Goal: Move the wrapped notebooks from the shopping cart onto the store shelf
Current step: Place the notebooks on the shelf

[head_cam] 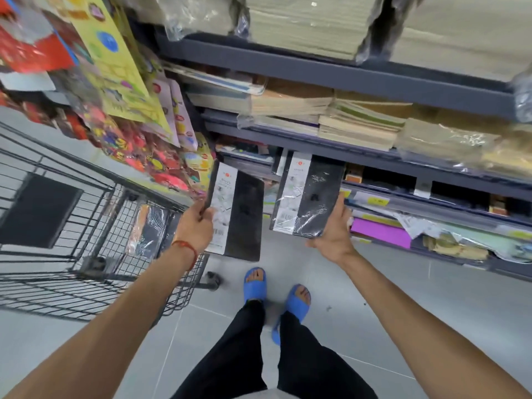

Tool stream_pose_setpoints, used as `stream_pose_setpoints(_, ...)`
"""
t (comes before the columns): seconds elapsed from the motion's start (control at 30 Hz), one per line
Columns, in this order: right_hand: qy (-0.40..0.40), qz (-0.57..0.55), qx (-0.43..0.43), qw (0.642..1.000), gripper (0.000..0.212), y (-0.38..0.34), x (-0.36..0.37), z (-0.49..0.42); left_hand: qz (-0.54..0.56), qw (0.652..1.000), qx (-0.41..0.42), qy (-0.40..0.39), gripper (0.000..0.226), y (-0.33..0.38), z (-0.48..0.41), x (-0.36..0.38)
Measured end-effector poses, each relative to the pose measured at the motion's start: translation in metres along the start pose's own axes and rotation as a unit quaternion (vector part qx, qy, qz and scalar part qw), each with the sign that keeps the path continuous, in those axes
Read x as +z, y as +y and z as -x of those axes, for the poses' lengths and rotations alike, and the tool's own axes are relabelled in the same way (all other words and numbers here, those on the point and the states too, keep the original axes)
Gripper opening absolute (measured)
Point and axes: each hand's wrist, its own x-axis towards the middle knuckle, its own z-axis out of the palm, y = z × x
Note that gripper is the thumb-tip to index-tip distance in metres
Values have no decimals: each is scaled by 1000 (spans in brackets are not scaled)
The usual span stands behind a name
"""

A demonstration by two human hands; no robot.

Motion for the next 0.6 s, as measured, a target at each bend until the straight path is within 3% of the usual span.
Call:
stream_pose_setpoints(0.2, 73, -2, -43, 996, 97, 10, 16, -32, 34, 999, -1, 5, 33, -2, 1, -2)
stream_pose_setpoints(0.6, 185, 18, -2, 983, 67, -18, 33, -74, 61, 998, 31, -5, 32, -8, -16, -11)
